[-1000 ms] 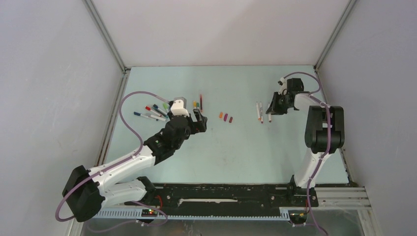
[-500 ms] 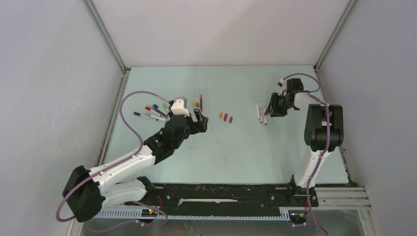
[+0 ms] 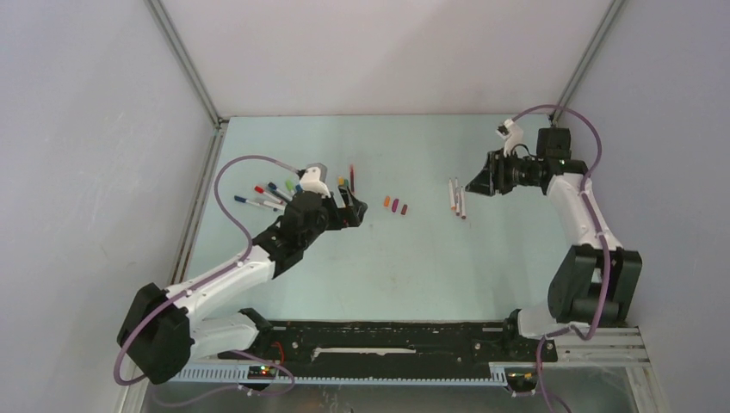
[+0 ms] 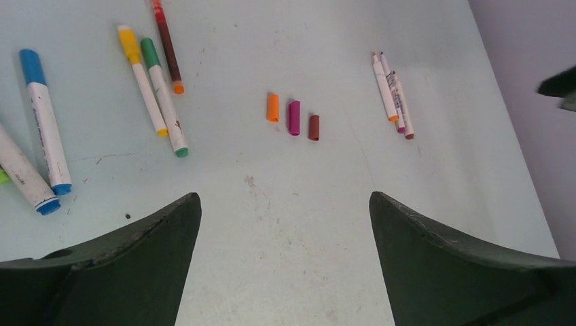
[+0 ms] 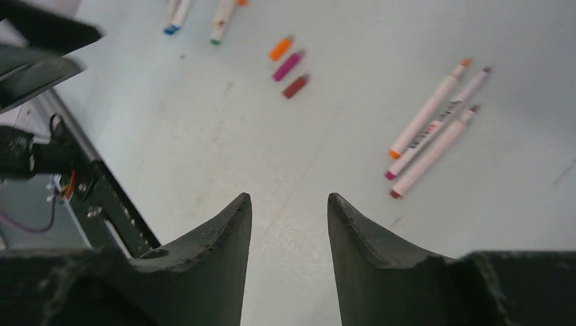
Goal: Open the pen caps
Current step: Place the pen at the center of the board.
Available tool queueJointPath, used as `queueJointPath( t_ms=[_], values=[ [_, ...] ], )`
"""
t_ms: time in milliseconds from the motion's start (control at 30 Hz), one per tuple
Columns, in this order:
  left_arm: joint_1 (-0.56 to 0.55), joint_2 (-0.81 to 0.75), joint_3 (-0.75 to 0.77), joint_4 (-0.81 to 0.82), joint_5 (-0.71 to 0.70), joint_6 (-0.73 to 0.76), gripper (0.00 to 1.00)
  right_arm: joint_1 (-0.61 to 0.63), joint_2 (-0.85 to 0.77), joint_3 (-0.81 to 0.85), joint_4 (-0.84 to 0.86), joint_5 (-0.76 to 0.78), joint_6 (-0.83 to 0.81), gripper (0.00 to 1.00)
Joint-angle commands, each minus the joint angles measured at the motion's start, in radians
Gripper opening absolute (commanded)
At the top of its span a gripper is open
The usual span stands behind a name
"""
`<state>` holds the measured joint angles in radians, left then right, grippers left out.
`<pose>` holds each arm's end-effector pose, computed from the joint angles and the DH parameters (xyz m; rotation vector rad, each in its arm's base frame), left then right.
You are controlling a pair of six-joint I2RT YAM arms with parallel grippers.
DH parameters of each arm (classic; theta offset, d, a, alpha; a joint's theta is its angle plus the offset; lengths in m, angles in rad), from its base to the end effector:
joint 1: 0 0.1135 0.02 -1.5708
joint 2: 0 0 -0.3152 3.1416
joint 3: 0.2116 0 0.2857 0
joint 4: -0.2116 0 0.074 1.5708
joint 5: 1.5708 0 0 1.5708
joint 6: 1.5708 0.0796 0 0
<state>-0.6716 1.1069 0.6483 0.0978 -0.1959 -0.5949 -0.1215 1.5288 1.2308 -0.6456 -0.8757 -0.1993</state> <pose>0.2431 -0.1735 0.2718 -0.0584 1.9800 -0.6522 0.3695 0.0165 0.3026 -0.4273 2.2272 0.9200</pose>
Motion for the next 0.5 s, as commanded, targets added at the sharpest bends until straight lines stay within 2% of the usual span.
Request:
queueJointPath(
  t_ms=[0,267,467],
  values=[
    [0.05,0.066,0.082,0.052,0.109,-0.007,0.96,-0.017,-0.124,-0.086,-0.027,-0.191,-0.141,0.48],
    [0.102,0.254,0.278,-0.084,0.128,0.043,0.95,-0.044,-0.178,-0.127,-0.014,-0.251,-0.172,0.49],
    [0.127,0.473,0.511,-0.333,0.057,0.087,0.92,-0.044,-0.186,-0.127,-0.012,-0.266,-0.16,0.5]
  ],
)
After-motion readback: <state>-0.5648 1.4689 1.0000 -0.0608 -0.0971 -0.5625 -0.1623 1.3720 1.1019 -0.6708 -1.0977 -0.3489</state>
